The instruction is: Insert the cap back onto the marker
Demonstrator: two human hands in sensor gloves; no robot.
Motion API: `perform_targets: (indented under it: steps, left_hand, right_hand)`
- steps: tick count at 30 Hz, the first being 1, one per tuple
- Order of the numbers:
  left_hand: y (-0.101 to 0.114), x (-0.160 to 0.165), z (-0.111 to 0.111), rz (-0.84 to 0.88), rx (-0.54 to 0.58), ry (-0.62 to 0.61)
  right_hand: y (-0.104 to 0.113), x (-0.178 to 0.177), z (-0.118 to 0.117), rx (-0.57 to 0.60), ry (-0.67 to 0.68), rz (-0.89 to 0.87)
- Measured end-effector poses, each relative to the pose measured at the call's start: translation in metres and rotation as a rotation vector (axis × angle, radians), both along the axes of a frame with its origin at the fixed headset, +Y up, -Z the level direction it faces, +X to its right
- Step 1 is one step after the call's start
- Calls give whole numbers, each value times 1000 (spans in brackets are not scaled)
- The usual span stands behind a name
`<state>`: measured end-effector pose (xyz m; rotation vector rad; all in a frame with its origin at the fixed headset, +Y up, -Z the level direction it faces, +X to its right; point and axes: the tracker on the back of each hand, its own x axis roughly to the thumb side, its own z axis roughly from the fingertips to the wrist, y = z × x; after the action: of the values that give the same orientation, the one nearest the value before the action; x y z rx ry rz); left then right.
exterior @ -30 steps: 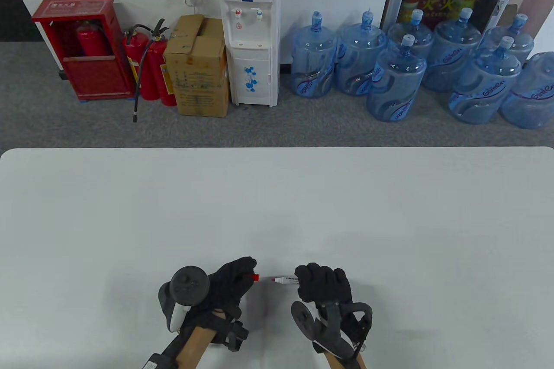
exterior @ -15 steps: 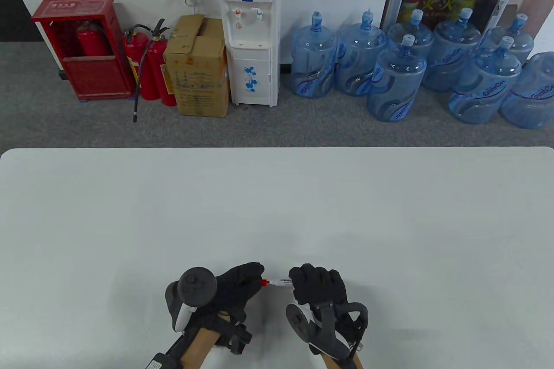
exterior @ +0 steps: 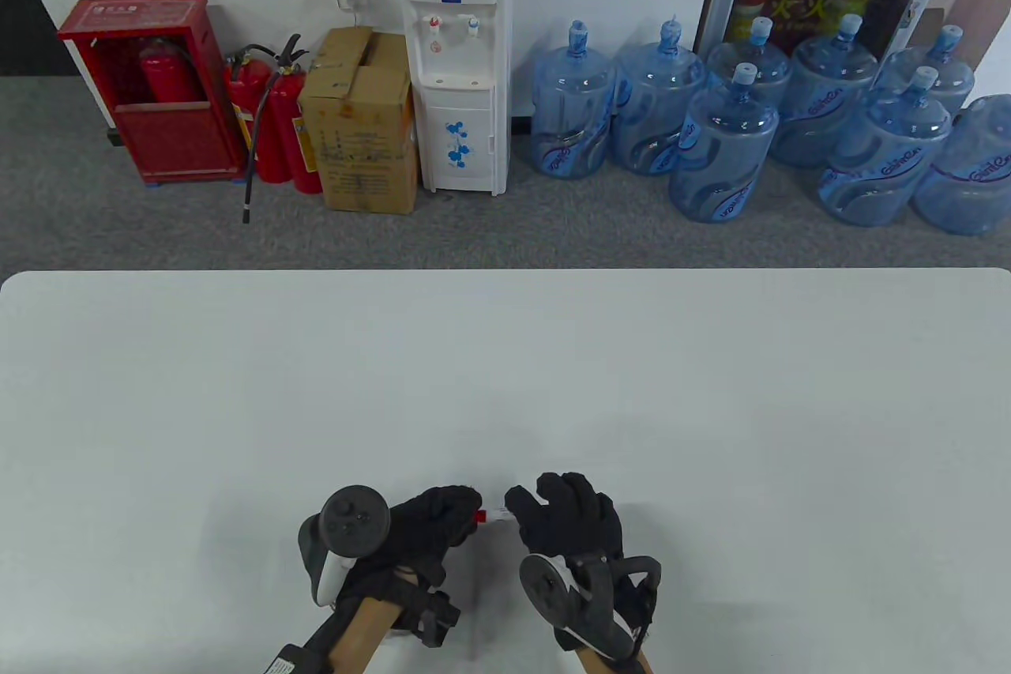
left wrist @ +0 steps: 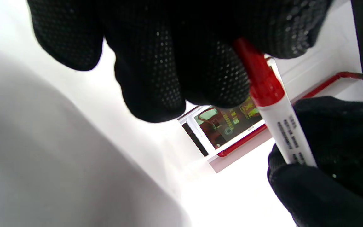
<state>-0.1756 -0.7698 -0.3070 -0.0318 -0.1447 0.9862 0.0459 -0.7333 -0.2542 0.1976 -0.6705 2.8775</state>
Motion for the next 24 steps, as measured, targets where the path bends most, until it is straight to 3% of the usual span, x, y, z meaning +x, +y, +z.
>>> perform_targets:
  steps: [9,14,24]
  left_hand:
    - [-9,-7,-7,166,-159,45]
    - [-4,0,-4,9,-115,7]
    - [4,11,3,24,-95,9]
  right_hand:
    - [-2,-9,2,72,162,9]
    - [-2,-10,1,58,181,-21]
    - [-2,6,-5,-30,181,-206]
